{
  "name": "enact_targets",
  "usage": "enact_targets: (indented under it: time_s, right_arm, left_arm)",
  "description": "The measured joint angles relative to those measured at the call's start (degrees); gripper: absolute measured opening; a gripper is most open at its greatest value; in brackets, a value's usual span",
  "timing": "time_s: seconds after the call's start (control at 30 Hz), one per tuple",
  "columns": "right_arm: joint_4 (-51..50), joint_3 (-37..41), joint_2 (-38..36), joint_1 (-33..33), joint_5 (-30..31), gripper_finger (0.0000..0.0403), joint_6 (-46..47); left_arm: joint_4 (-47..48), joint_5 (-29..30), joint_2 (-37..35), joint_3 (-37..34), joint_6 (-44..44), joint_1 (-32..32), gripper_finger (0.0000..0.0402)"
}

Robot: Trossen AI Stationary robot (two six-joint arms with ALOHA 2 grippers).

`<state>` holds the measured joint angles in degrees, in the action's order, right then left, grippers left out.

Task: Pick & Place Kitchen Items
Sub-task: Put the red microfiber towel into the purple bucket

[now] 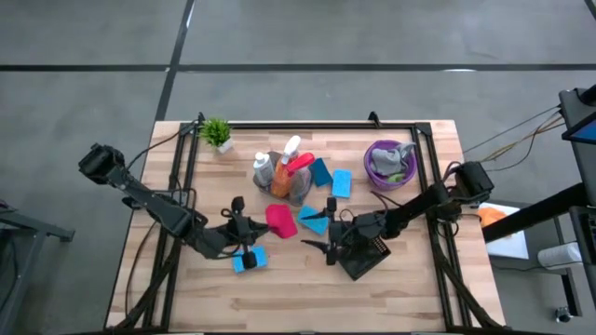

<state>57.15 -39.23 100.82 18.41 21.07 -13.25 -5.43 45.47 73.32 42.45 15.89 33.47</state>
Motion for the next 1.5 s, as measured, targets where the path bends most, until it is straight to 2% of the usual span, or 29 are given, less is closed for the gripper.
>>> enact_targets:
  time_s: [0.13,0.53,0.8,0.97,1.3,1.5]
  right_arm:
    - [0.27,-0.44,1.28,0.63,3.15,0.0302,-1.75]
    - [0.14,-5.63,5.32,2.01,15.60,0.0302,-7.08]
    - [-0.23,-9.03,8.09,3.18,20.25,0.0296,-9.76]
    - [-0.18,-11.11,9.62,3.99,22.86,0.0233,-12.22]
    - [-0.20,-12.50,10.53,4.41,23.07,0.0039,-13.31]
    - [-0.27,-12.25,10.40,4.99,23.07,0.0018,-13.84]
  left_arm:
    - [-3.86,-0.30,0.00,-1.44,-1.30,-1.61,0.0000]
    - [-4.83,-1.11,0.02,-1.65,-0.94,-2.96,0.0000]
    - [-5.05,-1.11,0.02,-1.65,-0.50,-3.25,0.0000]
    - [-4.99,-1.11,0.02,-1.65,-0.50,-3.25,0.0000]
    - [-4.50,-1.11,0.02,-1.65,-0.54,-3.25,0.0000]
    - [-1.90,-5.17,0.02,-1.65,-2.10,-3.18,0.0001]
